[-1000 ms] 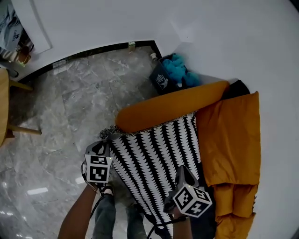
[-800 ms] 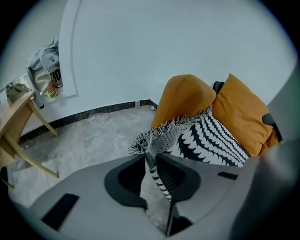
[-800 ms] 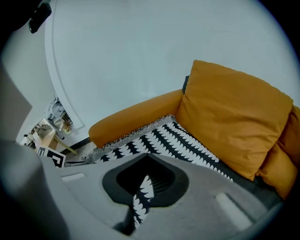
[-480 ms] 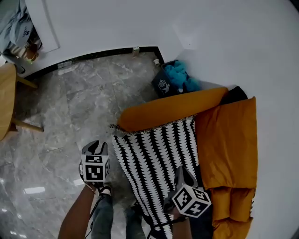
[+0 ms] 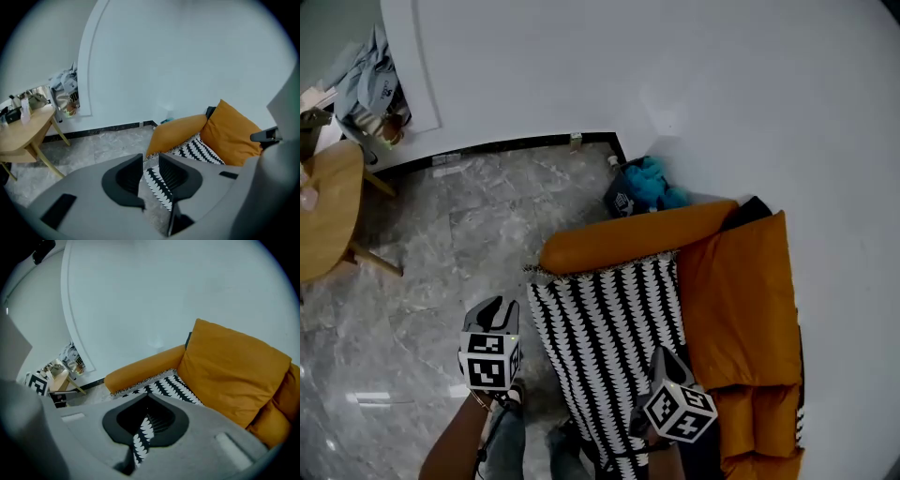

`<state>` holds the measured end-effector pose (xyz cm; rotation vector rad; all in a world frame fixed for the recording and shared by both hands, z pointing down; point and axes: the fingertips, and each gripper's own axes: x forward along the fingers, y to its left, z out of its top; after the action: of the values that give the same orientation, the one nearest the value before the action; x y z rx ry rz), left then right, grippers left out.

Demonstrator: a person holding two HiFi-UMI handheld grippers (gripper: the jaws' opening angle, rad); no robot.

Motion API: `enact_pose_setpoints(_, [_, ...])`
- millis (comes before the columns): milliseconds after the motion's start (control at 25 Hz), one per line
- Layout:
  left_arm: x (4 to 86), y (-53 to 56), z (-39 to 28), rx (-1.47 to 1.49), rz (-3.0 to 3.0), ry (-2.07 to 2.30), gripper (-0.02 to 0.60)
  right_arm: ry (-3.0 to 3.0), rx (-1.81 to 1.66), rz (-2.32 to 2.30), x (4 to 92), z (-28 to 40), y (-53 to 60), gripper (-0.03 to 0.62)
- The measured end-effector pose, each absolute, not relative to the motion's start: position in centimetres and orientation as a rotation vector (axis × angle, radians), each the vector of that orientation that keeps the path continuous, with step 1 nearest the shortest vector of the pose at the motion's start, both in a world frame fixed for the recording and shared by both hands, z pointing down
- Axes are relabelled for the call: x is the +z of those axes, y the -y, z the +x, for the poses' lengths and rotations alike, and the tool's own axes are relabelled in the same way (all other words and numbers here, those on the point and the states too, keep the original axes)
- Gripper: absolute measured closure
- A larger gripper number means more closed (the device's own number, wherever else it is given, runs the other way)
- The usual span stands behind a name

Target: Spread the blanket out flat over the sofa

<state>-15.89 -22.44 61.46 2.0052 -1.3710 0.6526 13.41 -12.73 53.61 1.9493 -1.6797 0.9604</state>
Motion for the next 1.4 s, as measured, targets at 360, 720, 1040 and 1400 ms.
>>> enact_pose_setpoints(360, [44.7, 16.1, -13.7, 0.571, 2.168, 1.420, 0.476, 1.779, 0.711, 1.901, 44.0, 15.5, 9.2, 0.589])
enact_pose_setpoints(720, [28.4, 11.4, -10.6, 0.389, 2.277, 1.507, 0.520, 1.894, 0.582, 1.945, 31.6, 17.8, 5.2, 0.589])
enact_pose_setpoints(1040, [21.3, 9.1, -10.2, 0.278, 2.291, 1.525, 0.555, 1.955, 0.562, 2.057, 23.2, 19.8, 1.6, 0.589])
enact_pose_setpoints(1400, [20.8, 10.6, -8.0, 0.368, 2.392, 1.467, 0.568, 1.806, 0.473, 2.191, 21.5, 22.7, -0.1, 0.589])
